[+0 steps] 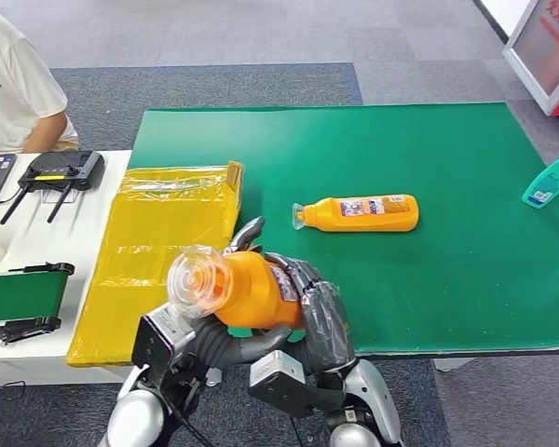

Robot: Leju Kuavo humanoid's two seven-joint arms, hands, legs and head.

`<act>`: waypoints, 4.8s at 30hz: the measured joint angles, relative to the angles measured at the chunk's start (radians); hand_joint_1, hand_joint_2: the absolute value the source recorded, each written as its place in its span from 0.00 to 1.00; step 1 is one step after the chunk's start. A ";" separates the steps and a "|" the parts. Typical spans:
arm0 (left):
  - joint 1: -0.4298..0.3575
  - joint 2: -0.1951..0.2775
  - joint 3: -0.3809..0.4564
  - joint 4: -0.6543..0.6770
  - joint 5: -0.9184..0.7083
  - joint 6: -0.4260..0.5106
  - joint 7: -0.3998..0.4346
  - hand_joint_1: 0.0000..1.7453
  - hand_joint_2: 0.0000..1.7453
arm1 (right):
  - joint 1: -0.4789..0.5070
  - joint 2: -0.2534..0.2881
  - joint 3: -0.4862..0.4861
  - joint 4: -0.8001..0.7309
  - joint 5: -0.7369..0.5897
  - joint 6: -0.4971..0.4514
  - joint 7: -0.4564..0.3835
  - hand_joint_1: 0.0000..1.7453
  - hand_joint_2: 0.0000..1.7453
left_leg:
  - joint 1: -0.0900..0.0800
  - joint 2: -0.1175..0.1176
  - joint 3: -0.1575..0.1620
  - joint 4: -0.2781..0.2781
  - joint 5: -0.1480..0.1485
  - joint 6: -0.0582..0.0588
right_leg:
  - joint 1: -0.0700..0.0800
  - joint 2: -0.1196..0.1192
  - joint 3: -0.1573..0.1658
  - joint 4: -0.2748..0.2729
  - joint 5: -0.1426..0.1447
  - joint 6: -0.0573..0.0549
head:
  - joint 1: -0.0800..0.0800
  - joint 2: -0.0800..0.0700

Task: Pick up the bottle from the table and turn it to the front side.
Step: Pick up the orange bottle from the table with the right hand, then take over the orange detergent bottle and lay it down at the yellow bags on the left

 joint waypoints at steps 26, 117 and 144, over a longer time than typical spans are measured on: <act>-0.020 0.000 -0.022 0.030 0.032 -0.013 -0.006 0.64 1.00 | -0.020 0.007 -0.005 0.108 -0.072 0.016 0.000 1.00 1.00 | 0.000 0.000 0.000 0.000 0.000 0.000 | 0.000 0.000 0.000 0.000 0.000 0.000 | 0.000 0.000; -0.067 -0.033 0.197 0.012 -1.174 0.330 0.190 1.00 1.00 | 0.124 0.088 -0.354 -0.204 -0.214 0.148 -0.014 0.00 1.00 | 0.000 0.000 -0.001 0.000 0.000 0.000 | 0.000 0.000 -0.001 0.000 0.000 0.000 | 0.000 0.000; -0.251 0.063 0.256 0.458 -1.274 0.333 0.233 1.00 1.00 | 0.022 0.079 -0.254 -0.181 -0.283 0.167 -0.024 0.00 1.00 | 0.000 0.000 -0.002 0.000 0.001 0.000 | 0.000 0.000 -0.001 0.000 0.000 0.000 | 0.000 0.000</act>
